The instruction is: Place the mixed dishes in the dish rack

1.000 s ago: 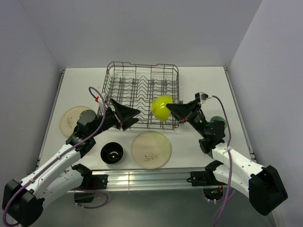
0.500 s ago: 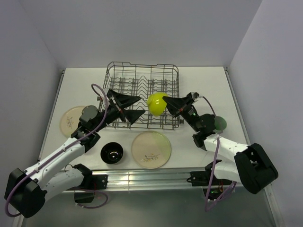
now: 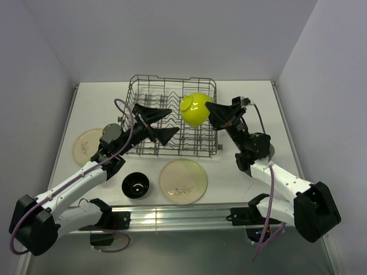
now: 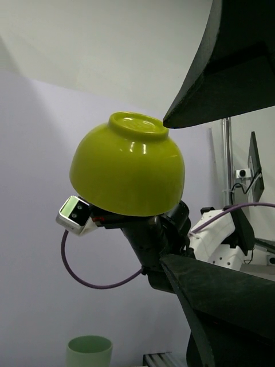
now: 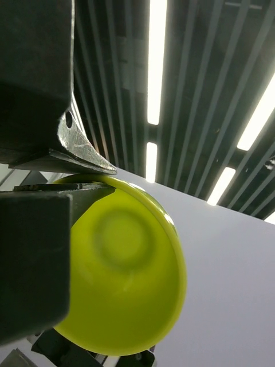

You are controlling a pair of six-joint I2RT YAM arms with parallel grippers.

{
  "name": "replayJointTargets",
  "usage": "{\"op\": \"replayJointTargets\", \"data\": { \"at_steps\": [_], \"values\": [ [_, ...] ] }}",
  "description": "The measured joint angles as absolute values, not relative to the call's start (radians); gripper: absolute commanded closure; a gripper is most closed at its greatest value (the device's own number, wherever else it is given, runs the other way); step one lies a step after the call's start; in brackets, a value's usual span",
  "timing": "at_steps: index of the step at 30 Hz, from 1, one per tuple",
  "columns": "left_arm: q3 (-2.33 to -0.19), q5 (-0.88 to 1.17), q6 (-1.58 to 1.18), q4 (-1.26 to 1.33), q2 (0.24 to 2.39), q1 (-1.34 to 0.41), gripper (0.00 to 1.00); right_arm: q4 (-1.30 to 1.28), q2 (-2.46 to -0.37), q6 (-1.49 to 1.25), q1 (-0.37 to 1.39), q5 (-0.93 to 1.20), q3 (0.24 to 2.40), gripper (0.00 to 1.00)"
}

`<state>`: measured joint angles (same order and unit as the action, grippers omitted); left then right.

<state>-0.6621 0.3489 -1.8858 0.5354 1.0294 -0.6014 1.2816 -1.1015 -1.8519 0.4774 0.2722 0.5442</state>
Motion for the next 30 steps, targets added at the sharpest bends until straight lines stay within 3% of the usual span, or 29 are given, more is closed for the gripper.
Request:
{"op": "replayJointTargets", "data": {
  "at_steps": [30],
  "values": [
    [-0.764,0.290,-1.988,0.876,1.253,-0.665,0.01,1.279,-1.181,-1.927,0.487,0.172,0.617,1.00]
  ]
}}
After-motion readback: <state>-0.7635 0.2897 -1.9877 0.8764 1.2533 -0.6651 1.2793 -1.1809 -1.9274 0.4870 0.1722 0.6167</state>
